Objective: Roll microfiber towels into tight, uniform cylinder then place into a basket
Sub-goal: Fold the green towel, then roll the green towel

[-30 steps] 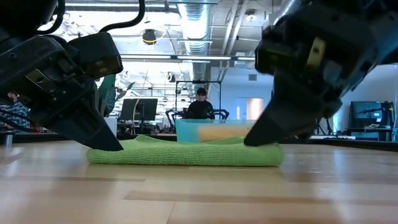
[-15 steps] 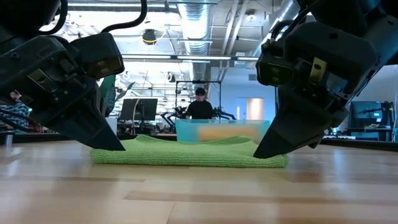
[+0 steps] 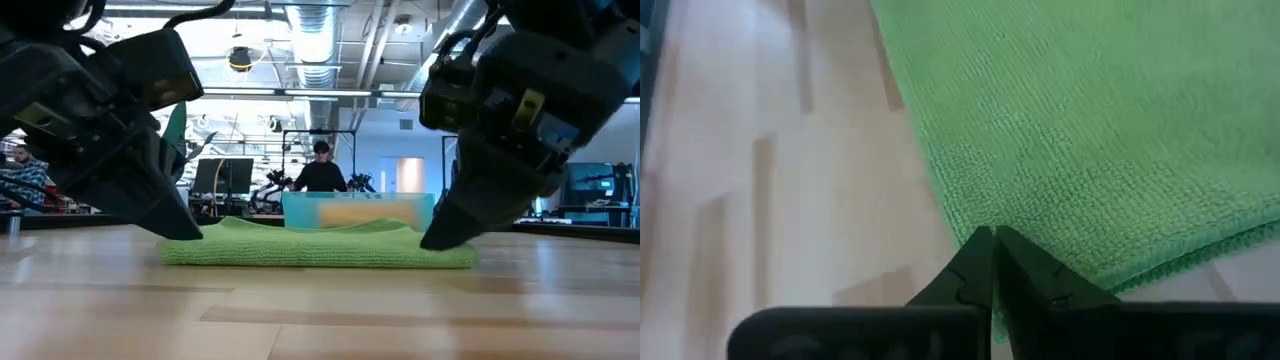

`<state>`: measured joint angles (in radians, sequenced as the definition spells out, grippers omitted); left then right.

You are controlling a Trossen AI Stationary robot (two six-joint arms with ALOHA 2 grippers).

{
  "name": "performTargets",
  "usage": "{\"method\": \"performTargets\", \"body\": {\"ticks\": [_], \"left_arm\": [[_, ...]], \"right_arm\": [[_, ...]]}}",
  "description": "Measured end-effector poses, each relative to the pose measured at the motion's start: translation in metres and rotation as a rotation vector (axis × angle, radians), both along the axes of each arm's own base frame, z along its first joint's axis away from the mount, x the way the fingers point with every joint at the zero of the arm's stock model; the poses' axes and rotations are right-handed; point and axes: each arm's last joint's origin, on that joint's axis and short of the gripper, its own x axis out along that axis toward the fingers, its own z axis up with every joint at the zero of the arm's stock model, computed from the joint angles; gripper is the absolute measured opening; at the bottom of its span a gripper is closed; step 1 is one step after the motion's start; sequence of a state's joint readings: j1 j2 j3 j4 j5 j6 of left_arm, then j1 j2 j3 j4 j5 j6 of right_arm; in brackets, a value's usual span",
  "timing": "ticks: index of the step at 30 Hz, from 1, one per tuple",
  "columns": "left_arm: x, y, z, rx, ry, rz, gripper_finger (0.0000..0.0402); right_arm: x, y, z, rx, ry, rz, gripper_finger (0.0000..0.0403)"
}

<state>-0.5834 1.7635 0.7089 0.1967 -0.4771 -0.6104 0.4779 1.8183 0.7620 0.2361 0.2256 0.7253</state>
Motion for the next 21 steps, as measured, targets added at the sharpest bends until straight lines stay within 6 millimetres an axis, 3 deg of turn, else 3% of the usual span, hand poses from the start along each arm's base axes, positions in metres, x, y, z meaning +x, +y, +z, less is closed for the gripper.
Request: {"method": "performTargets", "body": {"ticks": [7,12,21], "left_arm": [[0.005,-0.012,0.022,0.16,0.126,0.009,0.0],[0.006,-0.029,0.051,0.308,0.169,0.013,0.0],[0.0,-0.062,0.089,0.566,0.054,-0.081,0.0]], "right_arm": [[-0.002,0.002,0.015,-0.01,-0.047,0.034,0.0033],[-0.009,0.011,0.039,-0.063,-0.127,0.142,0.0026],[-0.031,0.032,0.076,-0.352,-0.32,0.389,0.0019]]}}
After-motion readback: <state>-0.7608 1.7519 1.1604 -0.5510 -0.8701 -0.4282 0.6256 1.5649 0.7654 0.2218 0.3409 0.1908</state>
